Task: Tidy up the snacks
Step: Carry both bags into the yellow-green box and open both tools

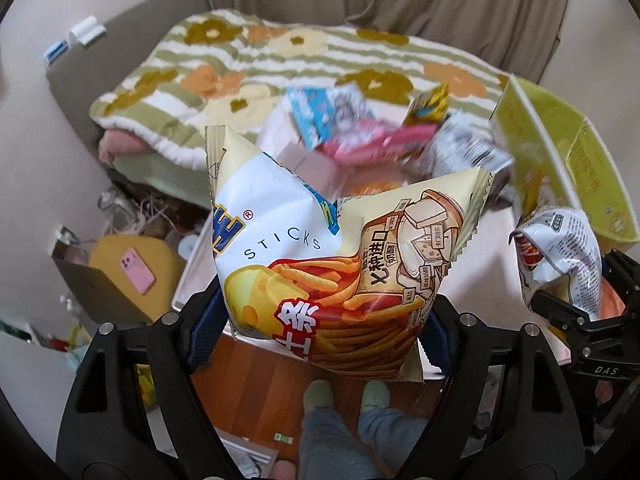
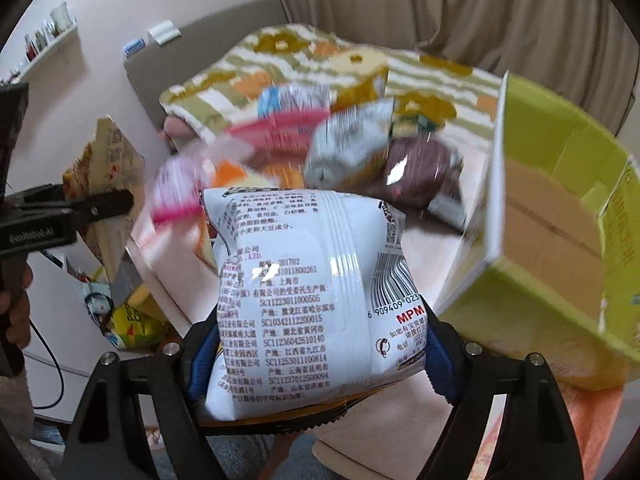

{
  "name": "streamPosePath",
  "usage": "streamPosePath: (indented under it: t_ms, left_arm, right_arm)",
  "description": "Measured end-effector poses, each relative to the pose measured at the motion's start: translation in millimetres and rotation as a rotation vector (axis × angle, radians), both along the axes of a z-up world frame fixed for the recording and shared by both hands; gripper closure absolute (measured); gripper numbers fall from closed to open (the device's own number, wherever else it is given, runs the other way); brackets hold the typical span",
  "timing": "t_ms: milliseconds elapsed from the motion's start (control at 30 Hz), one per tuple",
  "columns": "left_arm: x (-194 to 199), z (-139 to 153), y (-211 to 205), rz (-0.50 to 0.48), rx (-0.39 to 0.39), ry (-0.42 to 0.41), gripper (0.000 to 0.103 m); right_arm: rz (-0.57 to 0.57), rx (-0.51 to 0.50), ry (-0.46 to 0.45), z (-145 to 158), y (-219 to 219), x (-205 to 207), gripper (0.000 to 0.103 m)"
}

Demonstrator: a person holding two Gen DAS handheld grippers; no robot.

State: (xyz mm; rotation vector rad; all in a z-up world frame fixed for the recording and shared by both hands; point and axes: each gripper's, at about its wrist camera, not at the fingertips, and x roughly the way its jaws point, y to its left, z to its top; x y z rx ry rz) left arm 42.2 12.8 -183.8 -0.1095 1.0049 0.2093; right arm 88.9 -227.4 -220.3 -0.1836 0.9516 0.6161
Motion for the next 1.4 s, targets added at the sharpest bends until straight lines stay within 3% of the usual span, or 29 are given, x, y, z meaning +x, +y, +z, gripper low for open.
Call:
streamPosePath:
  t_ms: [267, 400, 533, 767, 967, 1300, 1400]
  left_arm:
    - [35.7, 68.7, -54.4, -0.117, 0.048, -0.104, 0.023]
    - [67.1, 88.8, -92.5, -0.227, 0.039, -0.148, 0.023]
    - [105.6, 98.0, -136.2, -0.354, 0.013, -0.166, 0.023]
    - [163.6, 86.6, -201.7, -0.559, -0.039, -0.137, 0.023]
    - [199.3, 65.4, -232.4, -0.682, -0.044, -0.078, 0.023]
    - [238.5, 21.1, -275.4, -0.831, -0.021, 0.033, 0.023]
    - [237.5, 14.4, -289.5, -0.881, 0.035, 0.03, 0.023]
  right_arm:
    - [-0.12, 0.081, -0.122, 74.3, -43.5, 10.2, 0.023]
    - [-0.234, 0.046, -0.166, 93.3, -74.3, 24.5, 0.023]
    - [-0.36, 0.024, -0.145, 96.9, -106.0, 39.2, 0.023]
    - [-0.544, -0.008, -0.104, 99.8, -149.3, 51.1, 0.023]
    - [-0.665, -0.014, -0.067, 97.3, -167.8, 68.2, 0.023]
    - [-0.826, 0.0, 0.005, 81.1, -184.9, 82.4, 0.023]
    - [-0.869, 0.007, 0.025, 75.7, -190.6, 82.0, 0.023]
